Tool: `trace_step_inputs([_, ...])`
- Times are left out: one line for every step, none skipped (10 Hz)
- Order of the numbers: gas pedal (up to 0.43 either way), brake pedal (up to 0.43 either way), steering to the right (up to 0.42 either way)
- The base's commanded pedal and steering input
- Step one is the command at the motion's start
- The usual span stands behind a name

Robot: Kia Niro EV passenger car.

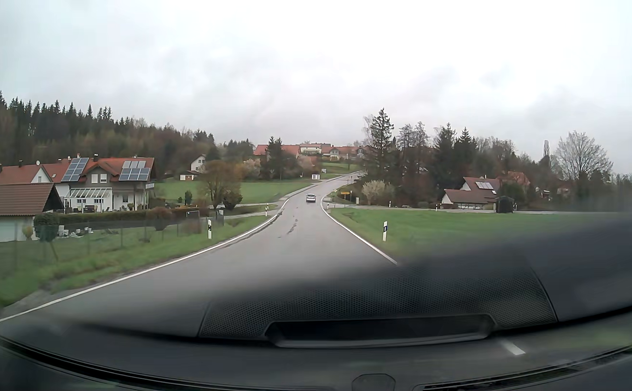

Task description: Follow the waypoints while adhering to traffic rules and regulations

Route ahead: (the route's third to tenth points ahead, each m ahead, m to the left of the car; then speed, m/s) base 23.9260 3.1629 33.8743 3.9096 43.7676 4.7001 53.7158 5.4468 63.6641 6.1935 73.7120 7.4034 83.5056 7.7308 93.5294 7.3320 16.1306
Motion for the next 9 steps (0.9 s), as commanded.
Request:
trace_step_inputs([0.000, 0.000, -0.010])
trace_step_inputs([0.000, 0.000, -0.010])
trace_step_inputs([0.000, 0.000, -0.010])
trace_step_inputs([0.000, 0.000, -0.012])
trace_step_inputs([0.000, 0.000, -0.012])
trace_step_inputs([0.000, 0.000, -0.012])
trace_step_inputs([0.000, 0.000, -0.012])
trace_step_inputs([0.000, 0.000, -0.012])
trace_step_inputs([0.000, 0.000, -0.012])
